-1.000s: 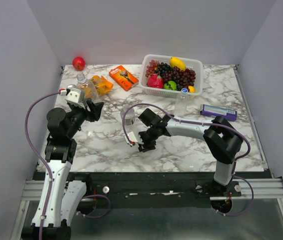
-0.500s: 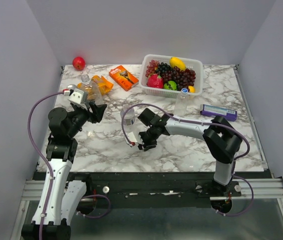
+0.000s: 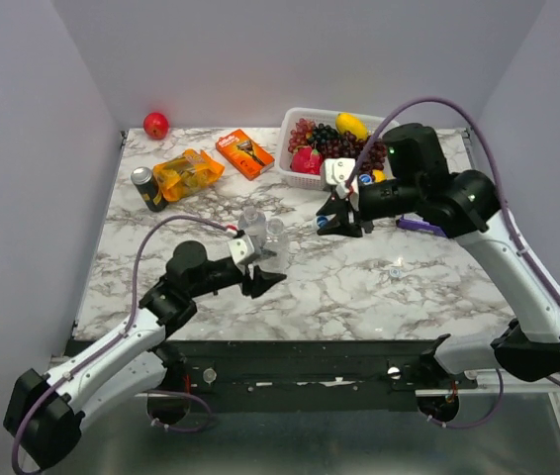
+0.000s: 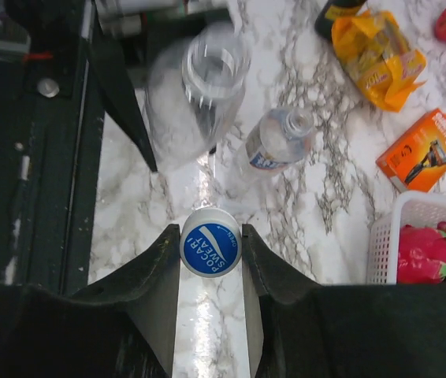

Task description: Screw on the bottle caps

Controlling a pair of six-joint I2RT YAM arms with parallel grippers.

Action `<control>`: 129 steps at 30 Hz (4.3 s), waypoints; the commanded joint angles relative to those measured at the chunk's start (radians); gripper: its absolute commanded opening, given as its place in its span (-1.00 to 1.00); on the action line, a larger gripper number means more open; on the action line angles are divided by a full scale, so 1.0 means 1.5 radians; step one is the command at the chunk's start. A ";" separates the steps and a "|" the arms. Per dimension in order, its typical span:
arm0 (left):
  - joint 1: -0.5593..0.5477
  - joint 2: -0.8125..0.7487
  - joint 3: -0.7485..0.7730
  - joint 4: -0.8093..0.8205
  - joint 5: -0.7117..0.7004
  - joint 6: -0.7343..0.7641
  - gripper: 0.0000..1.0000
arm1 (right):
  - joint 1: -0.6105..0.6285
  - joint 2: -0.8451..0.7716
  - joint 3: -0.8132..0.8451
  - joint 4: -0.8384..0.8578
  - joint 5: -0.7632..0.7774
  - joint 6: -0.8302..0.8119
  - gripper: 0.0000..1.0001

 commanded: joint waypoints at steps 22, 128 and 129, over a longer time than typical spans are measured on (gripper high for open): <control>-0.157 0.140 -0.129 0.325 -0.048 0.074 -1.00 | 0.101 0.134 0.165 -0.191 -0.018 -0.061 -0.39; -0.087 0.087 -0.151 0.339 -0.065 -0.038 -1.00 | 0.149 0.083 0.018 -0.198 0.239 0.039 0.99; -0.087 0.090 -0.152 0.336 -0.059 -0.034 -1.00 | 0.134 0.079 0.032 -0.175 0.223 0.051 0.99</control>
